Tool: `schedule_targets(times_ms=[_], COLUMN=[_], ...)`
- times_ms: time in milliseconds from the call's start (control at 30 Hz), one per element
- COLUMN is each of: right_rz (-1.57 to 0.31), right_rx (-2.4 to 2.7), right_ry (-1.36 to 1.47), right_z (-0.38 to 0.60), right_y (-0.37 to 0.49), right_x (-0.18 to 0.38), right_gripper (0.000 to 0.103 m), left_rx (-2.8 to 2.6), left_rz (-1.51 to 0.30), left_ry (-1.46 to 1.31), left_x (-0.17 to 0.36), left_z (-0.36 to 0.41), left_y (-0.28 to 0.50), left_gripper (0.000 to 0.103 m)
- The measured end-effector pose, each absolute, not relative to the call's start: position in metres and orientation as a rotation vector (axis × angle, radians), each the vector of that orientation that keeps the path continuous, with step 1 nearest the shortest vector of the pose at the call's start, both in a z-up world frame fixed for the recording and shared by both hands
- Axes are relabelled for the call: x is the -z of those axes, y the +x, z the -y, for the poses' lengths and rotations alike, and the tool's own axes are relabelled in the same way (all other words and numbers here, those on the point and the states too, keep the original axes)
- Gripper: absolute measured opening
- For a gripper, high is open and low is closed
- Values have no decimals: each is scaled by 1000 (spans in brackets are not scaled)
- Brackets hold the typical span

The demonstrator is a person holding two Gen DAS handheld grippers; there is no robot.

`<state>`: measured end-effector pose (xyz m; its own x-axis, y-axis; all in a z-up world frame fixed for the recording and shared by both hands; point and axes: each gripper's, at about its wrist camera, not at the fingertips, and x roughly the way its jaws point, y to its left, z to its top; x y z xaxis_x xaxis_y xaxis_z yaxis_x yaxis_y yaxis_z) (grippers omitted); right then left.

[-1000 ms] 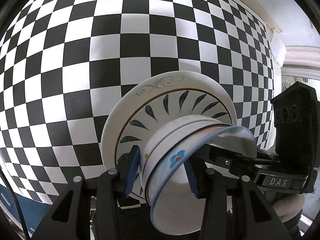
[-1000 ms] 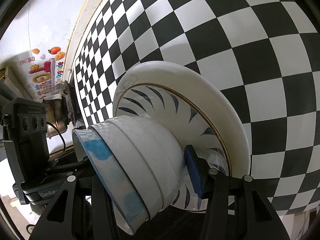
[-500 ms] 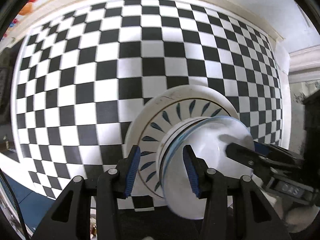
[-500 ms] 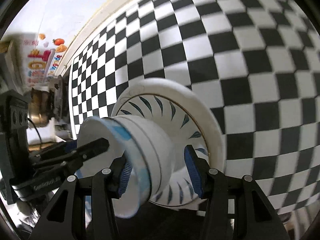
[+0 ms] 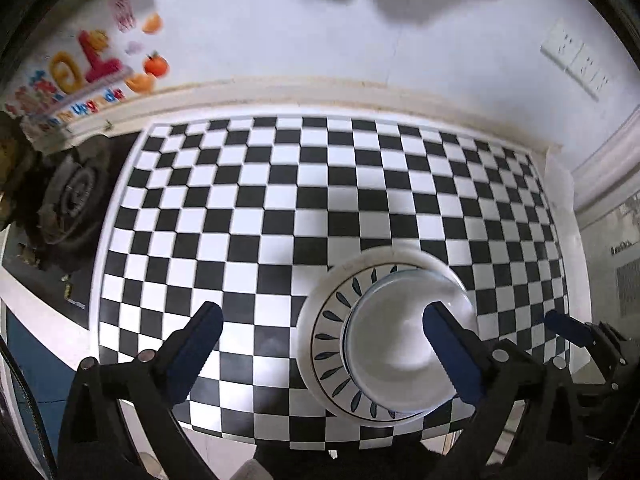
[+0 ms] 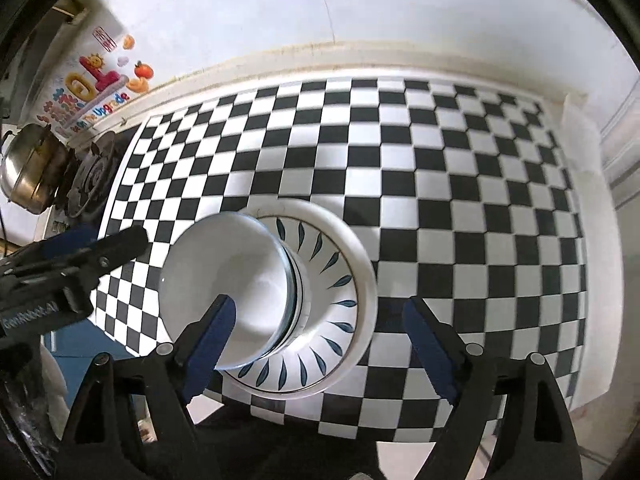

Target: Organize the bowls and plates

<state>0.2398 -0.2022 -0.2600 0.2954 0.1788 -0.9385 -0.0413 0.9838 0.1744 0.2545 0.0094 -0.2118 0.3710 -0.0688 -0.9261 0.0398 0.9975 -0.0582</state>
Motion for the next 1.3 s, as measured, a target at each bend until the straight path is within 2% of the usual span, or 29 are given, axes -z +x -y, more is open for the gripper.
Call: schedule_targets(times_ms=[400, 767, 1000, 1300], right_rz=[-1121, -922, -829, -754], right_rx=[-79, -6, 4, 12], right_ry=[118, 128, 95, 83], right_z=[181, 157, 141, 138], right_y=[179, 58, -21, -94], right_x=[193, 104, 59, 30], right_gripper=[89, 90, 91, 91], left_rx=[111, 104, 88, 77], left_rz=[-1082, -903, -845, -787], left_ry=[6, 54, 88, 64], left_x=[160, 85, 60, 41], left_z=[-15, -36, -39, -41], left_y=[189, 80, 16, -47], left_gripper=[102, 102, 102, 102])
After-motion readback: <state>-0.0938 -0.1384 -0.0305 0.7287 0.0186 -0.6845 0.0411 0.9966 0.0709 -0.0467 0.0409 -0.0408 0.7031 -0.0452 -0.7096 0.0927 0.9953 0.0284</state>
